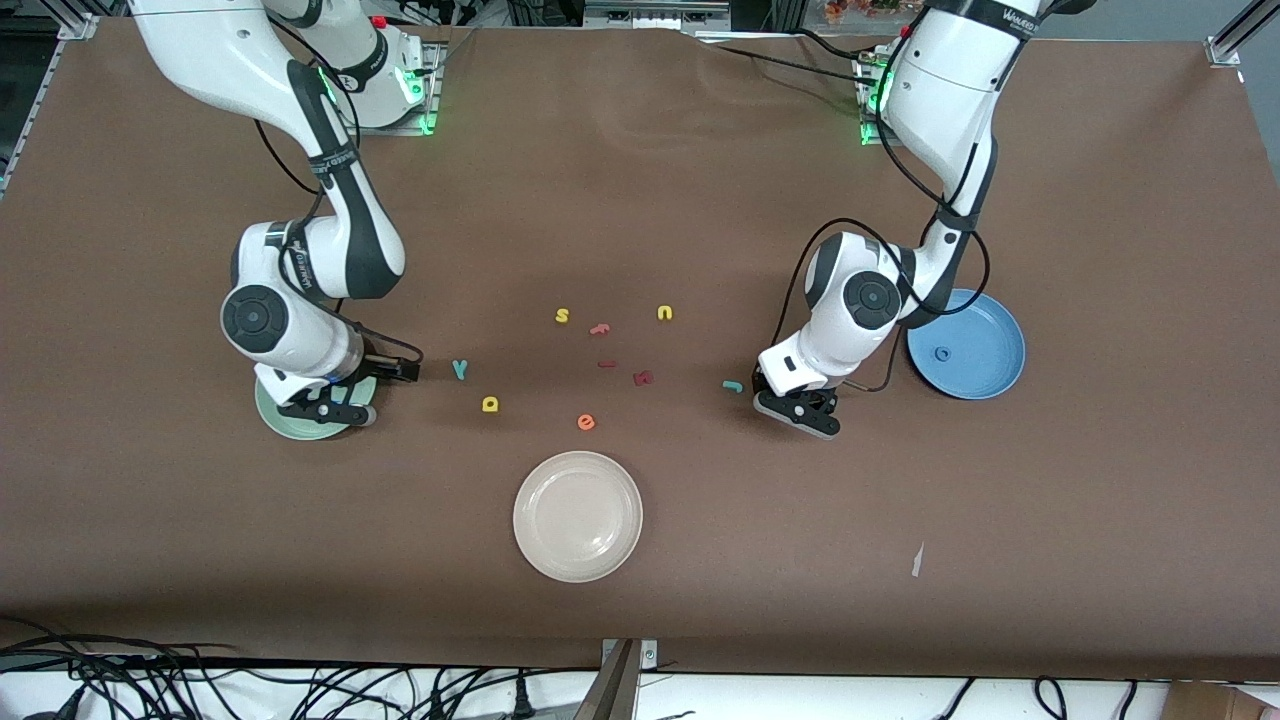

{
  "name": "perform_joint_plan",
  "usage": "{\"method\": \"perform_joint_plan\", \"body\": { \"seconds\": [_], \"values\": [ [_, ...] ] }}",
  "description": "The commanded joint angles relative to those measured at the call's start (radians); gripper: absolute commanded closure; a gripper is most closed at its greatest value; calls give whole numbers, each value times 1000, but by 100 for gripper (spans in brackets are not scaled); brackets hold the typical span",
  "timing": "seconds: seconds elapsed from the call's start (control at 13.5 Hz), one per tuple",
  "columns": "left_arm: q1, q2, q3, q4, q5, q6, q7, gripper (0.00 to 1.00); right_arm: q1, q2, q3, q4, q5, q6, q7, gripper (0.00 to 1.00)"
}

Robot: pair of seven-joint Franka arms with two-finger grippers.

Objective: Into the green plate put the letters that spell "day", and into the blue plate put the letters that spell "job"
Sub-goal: 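Place the p on the green plate while the left gripper carries the b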

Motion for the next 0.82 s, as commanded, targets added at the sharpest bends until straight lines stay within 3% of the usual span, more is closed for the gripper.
{"method": "perform_joint_plan", "body": {
  "seconds": [0.0, 0.22, 0.37, 0.52, 0.74],
  "values": [
    [42, -68, 16, -8, 21, -85, 8, 85, 0, -5, 59, 7, 31, 4, 95, 0],
    [122, -171, 16, -34, 23, -215, 11, 85, 12, 0, 99, -19, 31, 73, 142, 0],
    [178, -243, 16, -84, 90, -269, 13, 85, 29, -1, 104, -94, 31, 189, 143, 0],
    [227, -321, 16, -168, 197, -274, 14, 84, 31, -1, 107, -113, 31, 216, 145, 1],
    [330, -418, 13, -307, 237, -272, 92, 84, 43, 15, 108, -114, 31, 236, 145, 3]
  ]
}}
